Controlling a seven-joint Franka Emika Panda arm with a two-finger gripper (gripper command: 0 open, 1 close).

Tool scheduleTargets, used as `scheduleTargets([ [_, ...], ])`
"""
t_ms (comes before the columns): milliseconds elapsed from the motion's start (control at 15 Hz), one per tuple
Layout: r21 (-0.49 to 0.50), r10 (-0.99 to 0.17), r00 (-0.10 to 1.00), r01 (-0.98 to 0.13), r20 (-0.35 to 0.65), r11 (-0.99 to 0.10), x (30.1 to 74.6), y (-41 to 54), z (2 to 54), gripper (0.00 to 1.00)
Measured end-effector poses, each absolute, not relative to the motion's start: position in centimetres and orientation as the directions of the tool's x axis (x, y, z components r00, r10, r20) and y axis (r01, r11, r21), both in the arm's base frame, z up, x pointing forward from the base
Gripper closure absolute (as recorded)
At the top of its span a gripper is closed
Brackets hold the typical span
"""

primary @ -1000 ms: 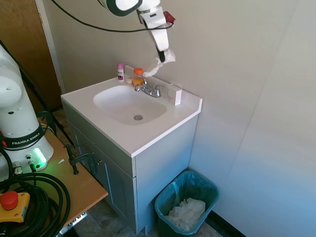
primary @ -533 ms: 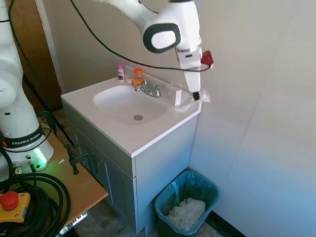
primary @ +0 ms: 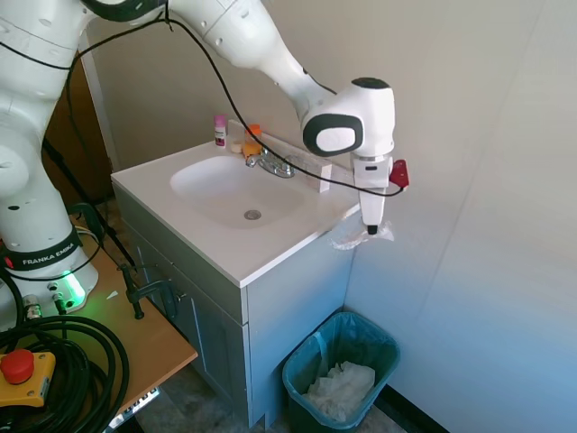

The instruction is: Throw the tissue in the trash bin

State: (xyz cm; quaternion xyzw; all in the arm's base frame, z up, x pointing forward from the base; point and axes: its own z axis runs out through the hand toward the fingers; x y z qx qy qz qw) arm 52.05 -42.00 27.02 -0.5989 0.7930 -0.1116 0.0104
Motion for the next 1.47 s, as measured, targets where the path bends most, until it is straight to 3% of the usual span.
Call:
scheduleTargets([
  [133,-0.183,-0.95,-0.293,-0.945,0.107,0.271,51.9,-42.4,26.7,1.0],
  [200,-0.179,-0.948,-0.301,-0.943,0.1,0.28,51.7,-42.6,26.3,0.0],
  [867,-0.16,-0.956,-0.283,-0.95,0.079,0.268,51.4,-42.9,25.2,0.0],
  [1467,-0.192,-0.973,-0.221,-0.96,0.059,0.206,50.6,-42.0,30.7,0.0],
])
